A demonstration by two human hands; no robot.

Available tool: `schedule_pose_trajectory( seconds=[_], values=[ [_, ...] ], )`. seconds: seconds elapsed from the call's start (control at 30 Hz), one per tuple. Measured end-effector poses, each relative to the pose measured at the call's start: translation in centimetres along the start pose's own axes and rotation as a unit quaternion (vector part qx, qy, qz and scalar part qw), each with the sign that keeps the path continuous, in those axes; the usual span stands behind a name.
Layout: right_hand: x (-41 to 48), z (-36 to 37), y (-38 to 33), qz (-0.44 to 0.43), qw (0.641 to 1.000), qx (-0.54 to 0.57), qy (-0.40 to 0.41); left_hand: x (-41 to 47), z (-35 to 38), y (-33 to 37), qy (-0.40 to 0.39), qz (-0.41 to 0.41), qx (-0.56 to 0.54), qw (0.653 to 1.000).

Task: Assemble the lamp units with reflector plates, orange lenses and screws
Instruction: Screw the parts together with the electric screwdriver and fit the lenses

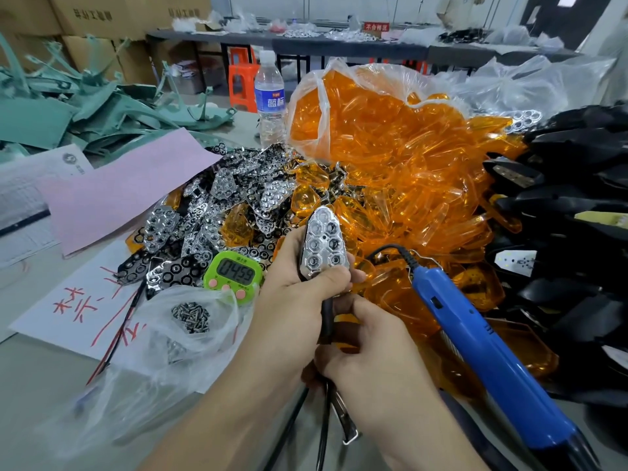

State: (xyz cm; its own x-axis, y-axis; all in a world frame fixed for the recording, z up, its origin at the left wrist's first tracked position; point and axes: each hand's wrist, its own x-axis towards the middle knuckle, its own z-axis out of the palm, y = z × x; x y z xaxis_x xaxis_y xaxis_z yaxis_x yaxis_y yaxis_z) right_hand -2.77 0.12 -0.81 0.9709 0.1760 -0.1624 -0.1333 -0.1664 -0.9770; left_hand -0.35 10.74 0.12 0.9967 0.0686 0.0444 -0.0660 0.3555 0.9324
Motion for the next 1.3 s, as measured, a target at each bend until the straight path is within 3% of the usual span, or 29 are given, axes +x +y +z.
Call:
schedule_pose_trajectory(
  seconds=[0.07, 0.2, 0.3, 0.43, 0.53, 0.63, 0.77, 0.9, 0.97, 1.17, 1.3],
  values=[
    [0.0, 0.1, -0.1, -0.012, 1.000, 0.011, -0.003, 0.1, -0.2, 0.0, 0.000, -0.018, 0.019, 1.000],
    [-0.2, 0.1, -1.1, 0.013, 0.984, 0.180, -0.010, 0.1, -0.8, 0.6, -0.061, -0.079, 0.048, 0.994],
    [-0.5, -0.4, -1.6, 0.005, 0.974, 0.226, -0.028, -0.1, -1.0, 1.2, -0.070, -0.089, 0.046, 0.993],
    [-0.8, -0.8, -1.9, -0.024, 0.981, 0.190, -0.044, 0.0, -1.1, 1.5, -0.033, 0.015, 0.108, 0.994],
    [-0.8, -1.1, -1.9, -0.031, 0.981, 0.181, -0.058, 0.4, -1.7, 1.9, -0.007, 0.153, 0.236, 0.960],
    [-0.7, -1.3, -2.1, -0.036, 0.983, 0.178, -0.039, 0.4, -1.9, 1.9, 0.032, 0.203, 0.289, 0.935],
    [-0.8, -1.7, -2.4, -0.005, 0.977, 0.212, -0.028, 0.2, -1.7, 2.1, 0.075, 0.251, 0.175, 0.949],
    [-1.3, -1.6, -2.7, 0.001, 0.970, 0.235, -0.057, 0.4, -1.2, 3.0, 0.101, 0.157, -0.098, 0.978],
    [-1.3, -1.3, -2.7, -0.004, 0.971, 0.227, -0.069, 0.3, -1.1, 3.0, 0.109, 0.132, -0.148, 0.974],
    [-0.7, -1.5, -2.0, -0.037, 0.989, 0.146, -0.005, -0.5, -1.7, 3.2, 0.096, 0.195, -0.093, 0.972],
    [-0.4, -1.5, -1.5, -0.033, 0.992, 0.118, 0.020, 0.2, -2.4, 3.3, 0.109, 0.082, -0.018, 0.990]
  ],
)
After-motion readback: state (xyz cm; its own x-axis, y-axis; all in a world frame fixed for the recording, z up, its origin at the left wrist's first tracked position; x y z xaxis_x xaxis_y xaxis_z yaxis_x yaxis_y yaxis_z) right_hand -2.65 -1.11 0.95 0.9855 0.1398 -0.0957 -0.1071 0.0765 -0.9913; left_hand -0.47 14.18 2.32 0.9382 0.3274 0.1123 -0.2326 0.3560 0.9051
